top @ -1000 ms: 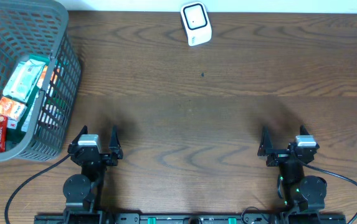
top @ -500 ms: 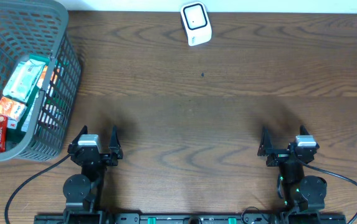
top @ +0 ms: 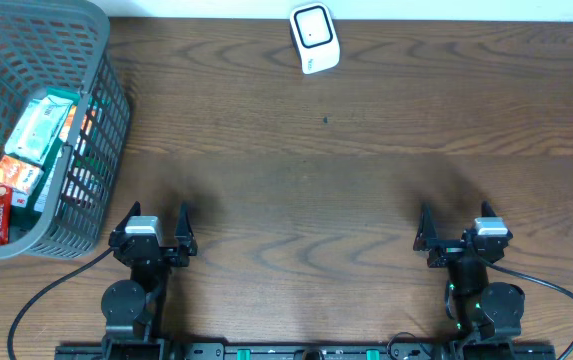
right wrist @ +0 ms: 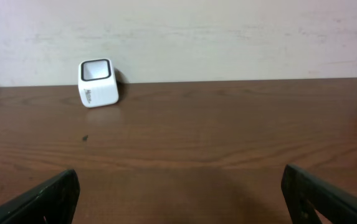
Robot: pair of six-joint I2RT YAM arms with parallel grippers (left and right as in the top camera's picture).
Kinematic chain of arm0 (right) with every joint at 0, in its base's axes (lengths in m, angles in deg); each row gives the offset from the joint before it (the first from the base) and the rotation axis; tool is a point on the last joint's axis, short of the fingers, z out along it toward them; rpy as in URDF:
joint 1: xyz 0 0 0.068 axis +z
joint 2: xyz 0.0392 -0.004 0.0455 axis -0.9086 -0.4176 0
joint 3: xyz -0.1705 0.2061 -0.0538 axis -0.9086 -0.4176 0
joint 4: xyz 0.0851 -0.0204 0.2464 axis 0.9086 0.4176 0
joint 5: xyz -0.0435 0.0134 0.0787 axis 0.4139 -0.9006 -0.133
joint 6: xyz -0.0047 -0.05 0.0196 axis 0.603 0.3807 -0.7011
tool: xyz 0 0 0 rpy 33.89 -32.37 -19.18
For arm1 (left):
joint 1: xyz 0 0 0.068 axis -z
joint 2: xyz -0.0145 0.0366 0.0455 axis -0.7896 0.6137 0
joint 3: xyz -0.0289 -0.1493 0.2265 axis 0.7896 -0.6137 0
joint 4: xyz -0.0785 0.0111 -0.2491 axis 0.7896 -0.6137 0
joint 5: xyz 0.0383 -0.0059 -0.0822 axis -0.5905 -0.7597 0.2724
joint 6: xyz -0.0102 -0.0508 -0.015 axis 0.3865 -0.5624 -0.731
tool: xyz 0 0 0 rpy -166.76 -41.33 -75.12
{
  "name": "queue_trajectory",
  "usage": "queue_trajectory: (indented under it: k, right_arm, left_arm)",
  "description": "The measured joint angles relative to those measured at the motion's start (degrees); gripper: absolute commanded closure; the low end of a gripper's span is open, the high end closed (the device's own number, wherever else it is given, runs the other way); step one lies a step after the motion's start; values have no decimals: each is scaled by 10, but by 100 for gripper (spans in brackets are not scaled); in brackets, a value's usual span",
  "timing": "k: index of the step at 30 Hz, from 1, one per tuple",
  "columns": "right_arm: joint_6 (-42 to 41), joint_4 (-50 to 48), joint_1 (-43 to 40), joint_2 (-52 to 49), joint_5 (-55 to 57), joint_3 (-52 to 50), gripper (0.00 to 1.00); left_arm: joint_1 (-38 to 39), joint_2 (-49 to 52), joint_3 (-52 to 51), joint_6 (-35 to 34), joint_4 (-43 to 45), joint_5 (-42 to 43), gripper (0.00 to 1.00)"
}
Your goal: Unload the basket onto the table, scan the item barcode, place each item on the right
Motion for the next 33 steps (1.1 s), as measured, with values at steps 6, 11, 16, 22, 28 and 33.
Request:
queue_trajectory:
  k: [6, 11, 16, 22, 28, 33]
  right_arm:
    - [0, 0, 0, 0, 0, 0, 1]
    - [0, 0, 0, 0, 0, 0, 1]
    - [0, 0, 0, 0, 0, 0, 1]
    - [0, 0, 0, 0, 0, 0, 1]
    - [0, 0, 0, 0, 0, 0, 1]
    - [0, 0, 0, 0, 0, 0, 1]
  left_arm:
    - [0, 0, 0, 0, 0, 0, 20]
    - [0, 0, 0, 0, 0, 0, 20]
    - [0, 0, 0, 0, 0, 0, 20]
    - [0, 0, 0, 0, 0, 0, 20]
    - [0, 0, 0, 0, 3, 5, 20]
    - [0, 0, 9, -23, -5, 49, 20]
